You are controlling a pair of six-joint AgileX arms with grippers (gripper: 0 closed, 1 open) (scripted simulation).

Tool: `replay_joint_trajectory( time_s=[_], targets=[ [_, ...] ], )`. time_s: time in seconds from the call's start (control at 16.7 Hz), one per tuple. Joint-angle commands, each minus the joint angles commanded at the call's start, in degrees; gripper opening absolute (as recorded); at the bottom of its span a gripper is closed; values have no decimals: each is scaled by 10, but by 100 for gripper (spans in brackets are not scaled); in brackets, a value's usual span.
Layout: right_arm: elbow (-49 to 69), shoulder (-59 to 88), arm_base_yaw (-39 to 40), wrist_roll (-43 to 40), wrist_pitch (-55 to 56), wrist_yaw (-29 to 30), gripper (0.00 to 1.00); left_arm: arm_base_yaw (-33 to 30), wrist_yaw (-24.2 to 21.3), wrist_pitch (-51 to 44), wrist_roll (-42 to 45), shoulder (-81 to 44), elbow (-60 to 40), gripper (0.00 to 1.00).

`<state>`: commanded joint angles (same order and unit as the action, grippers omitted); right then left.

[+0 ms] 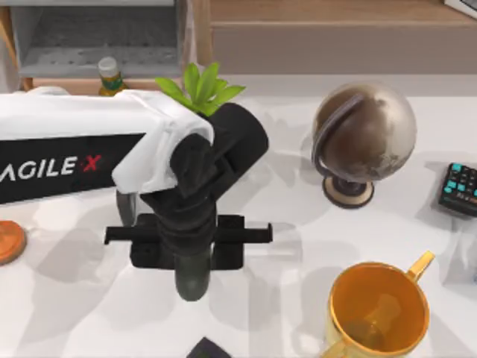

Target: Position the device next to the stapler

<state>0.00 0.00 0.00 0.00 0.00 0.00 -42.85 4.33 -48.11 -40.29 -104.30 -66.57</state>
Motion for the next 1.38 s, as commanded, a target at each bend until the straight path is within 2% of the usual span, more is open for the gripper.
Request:
replay_joint_trajectory(
  time_s=[1.38],
  targets=[
    [0, 0, 0, 0, 0, 0, 100, 2, 2, 30, 1, 9, -6, 0]
  ],
)
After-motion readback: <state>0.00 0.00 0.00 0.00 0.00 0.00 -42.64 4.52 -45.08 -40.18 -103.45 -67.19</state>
